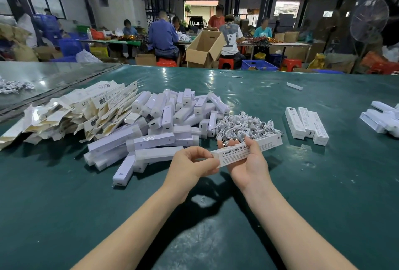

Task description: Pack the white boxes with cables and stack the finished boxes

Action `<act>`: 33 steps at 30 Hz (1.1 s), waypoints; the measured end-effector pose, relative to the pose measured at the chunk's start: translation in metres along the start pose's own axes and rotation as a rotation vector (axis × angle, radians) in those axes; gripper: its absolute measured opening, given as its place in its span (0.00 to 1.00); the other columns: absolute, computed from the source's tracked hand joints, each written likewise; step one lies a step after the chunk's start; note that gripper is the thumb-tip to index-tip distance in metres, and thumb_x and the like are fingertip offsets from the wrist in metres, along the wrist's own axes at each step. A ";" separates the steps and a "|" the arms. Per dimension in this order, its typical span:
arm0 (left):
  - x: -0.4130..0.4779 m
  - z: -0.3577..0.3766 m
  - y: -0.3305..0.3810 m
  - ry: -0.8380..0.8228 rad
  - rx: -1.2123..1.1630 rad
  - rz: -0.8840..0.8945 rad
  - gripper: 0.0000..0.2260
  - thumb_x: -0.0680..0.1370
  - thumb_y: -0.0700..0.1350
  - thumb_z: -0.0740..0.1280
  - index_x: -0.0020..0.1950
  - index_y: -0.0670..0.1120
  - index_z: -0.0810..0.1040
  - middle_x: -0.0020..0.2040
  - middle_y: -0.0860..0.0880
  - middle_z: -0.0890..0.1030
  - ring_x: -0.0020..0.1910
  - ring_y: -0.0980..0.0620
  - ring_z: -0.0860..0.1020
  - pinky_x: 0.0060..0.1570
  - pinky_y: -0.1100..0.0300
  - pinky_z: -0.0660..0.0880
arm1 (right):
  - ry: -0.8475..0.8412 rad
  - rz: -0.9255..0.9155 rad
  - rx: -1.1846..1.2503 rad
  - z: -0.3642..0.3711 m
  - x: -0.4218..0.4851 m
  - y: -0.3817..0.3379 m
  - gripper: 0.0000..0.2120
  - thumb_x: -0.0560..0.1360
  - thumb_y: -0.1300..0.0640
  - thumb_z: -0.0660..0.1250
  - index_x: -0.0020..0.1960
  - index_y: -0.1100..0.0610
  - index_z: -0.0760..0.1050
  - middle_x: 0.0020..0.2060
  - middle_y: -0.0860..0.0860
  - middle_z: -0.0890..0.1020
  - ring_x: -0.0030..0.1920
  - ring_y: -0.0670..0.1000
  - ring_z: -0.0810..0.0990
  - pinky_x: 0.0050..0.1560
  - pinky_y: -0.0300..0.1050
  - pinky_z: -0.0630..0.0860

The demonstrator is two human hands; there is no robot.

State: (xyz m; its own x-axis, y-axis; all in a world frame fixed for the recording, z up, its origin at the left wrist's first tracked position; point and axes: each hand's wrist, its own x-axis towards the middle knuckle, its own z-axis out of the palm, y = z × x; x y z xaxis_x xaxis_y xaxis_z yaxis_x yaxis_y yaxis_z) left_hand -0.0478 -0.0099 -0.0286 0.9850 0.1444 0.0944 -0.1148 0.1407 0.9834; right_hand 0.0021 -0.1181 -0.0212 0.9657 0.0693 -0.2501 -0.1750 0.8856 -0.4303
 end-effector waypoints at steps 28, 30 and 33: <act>-0.012 -0.012 0.041 -0.079 0.385 -0.042 0.06 0.73 0.40 0.65 0.44 0.51 0.80 0.43 0.54 0.82 0.48 0.54 0.78 0.45 0.69 0.73 | -0.137 -1.131 -1.632 -0.022 0.002 -0.031 0.13 0.70 0.47 0.69 0.51 0.53 0.74 0.43 0.50 0.75 0.40 0.53 0.72 0.37 0.45 0.66; -0.003 -0.034 0.038 0.174 1.146 0.181 0.09 0.73 0.45 0.66 0.53 0.53 0.78 0.54 0.55 0.78 0.58 0.52 0.72 0.54 0.64 0.68 | -0.136 -1.074 -1.905 -0.025 0.003 -0.033 0.19 0.72 0.41 0.62 0.57 0.51 0.73 0.45 0.50 0.70 0.43 0.56 0.73 0.36 0.46 0.65; 0.006 -0.063 0.030 0.194 1.579 -0.047 0.18 0.74 0.46 0.64 0.64 0.54 0.69 0.65 0.50 0.70 0.65 0.45 0.64 0.59 0.51 0.65 | -0.159 -1.012 -2.037 -0.026 0.006 -0.037 0.18 0.76 0.43 0.57 0.57 0.54 0.70 0.45 0.49 0.65 0.44 0.56 0.72 0.36 0.46 0.64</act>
State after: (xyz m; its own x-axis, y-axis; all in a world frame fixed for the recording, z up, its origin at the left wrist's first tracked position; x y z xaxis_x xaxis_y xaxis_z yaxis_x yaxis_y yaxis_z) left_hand -0.0539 0.0569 -0.0082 0.9390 0.3036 0.1616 0.2782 -0.9467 0.1623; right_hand 0.0094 -0.1621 -0.0295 0.8202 0.1642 0.5480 0.4172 -0.8271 -0.3766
